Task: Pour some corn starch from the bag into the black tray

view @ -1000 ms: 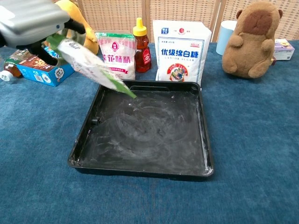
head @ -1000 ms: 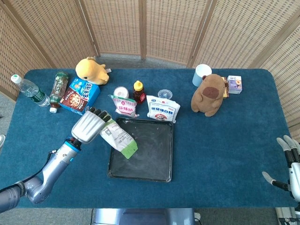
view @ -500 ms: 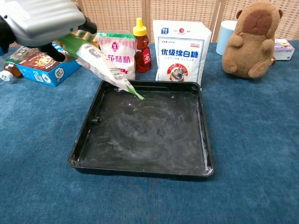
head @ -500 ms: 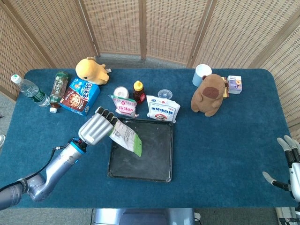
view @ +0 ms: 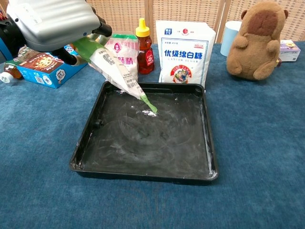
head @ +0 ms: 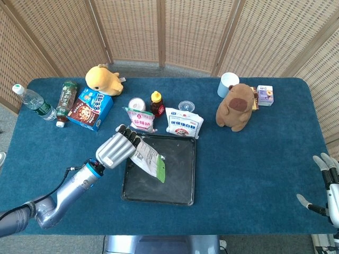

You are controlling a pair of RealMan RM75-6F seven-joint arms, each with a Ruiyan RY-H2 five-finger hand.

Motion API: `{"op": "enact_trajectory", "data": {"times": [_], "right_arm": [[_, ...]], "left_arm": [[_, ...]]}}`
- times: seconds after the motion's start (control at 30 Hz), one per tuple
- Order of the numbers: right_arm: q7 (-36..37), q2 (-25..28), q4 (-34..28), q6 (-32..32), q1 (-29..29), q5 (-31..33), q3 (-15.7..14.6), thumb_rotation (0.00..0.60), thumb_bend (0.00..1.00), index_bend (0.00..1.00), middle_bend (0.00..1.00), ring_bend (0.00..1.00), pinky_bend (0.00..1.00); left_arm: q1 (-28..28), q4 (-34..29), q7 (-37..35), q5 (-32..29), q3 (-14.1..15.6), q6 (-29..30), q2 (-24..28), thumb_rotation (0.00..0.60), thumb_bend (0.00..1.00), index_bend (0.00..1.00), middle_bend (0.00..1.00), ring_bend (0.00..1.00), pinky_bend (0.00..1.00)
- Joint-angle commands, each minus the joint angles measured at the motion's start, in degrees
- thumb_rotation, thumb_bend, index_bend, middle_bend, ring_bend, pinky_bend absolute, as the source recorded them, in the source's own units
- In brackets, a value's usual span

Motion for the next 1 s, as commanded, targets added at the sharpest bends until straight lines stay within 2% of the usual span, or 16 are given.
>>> {"op": "enact_trajectory", "data": {"times": [0.03, 0.33, 0.47, 0.53, 0.63, 0.83, 1.0], "right_arm": [[-0.1, -0.1, 0.0, -0.1, 0.0, 0.0, 0.0, 0.600, 0.06, 0.08, 0.00, 0.00, 0.00], [-1.0, -0.5, 0.1, -0.5, 0.2, 0.1, -0.1, 0.600, 0.06, 0.08, 0.00, 0.00, 0.00], [-1.4, -0.8, 0.2, -0.5, 0.3, 0.2, -0.1, 0.600, 0.06, 0.08, 0.00, 0.00, 0.00], [-1.8, -1.0, 0.3, -0.7, 0.3, 0.3, -0.1, 0.600, 0.06, 0.08, 0.00, 0.00, 0.00], [-2.2, -1.2, 0.3, -0.8, 0.4, 0.3, -0.2, 0.600, 0.06, 0.08, 0.00, 0.00, 0.00], [-3.3, -1.8, 0.5, -1.3, 0.6, 0.4, -0.3, 0.600, 0.06, 0.08, 0.00, 0.00, 0.00], [-3.7, -2.1, 0.6, -1.5, 0.7, 0.6, -0.3, 0.600, 0.06, 0.08, 0.00, 0.00, 0.00]], "left_arm": [[1.1, 0.2, -3.7, -1.7, 0.0, 1.2, -0.7, 0.600, 0.33, 0.63, 0.57, 0.52, 0.50], [6.3, 3.3, -25.7, -5.6, 0.8, 6.9, -3.2, 0.600, 0.33, 0.63, 0.57, 0.52, 0.50], [8.2, 6.3, -33.2, -6.0, 1.3, 9.1, -4.5, 0.600, 0.33, 0.63, 0.57, 0.52, 0.50], [10.0, 8.5, -40.7, -7.7, 1.3, 10.2, -6.0, 0.600, 0.33, 0.63, 0.57, 0.52, 0.50], [11.6, 12.0, -48.1, -9.1, 1.0, 11.4, -8.1, 0.600, 0.33, 0.63, 0.57, 0.52, 0.50], [13.8, 19.2, -57.7, -10.3, 1.3, 12.1, -11.7, 0.600, 0.33, 0.63, 0.57, 0.52, 0.50], [14.6, 24.8, -62.4, -10.9, 1.5, 11.5, -14.7, 0.600, 0.33, 0.63, 0.57, 0.52, 0.50]]}}
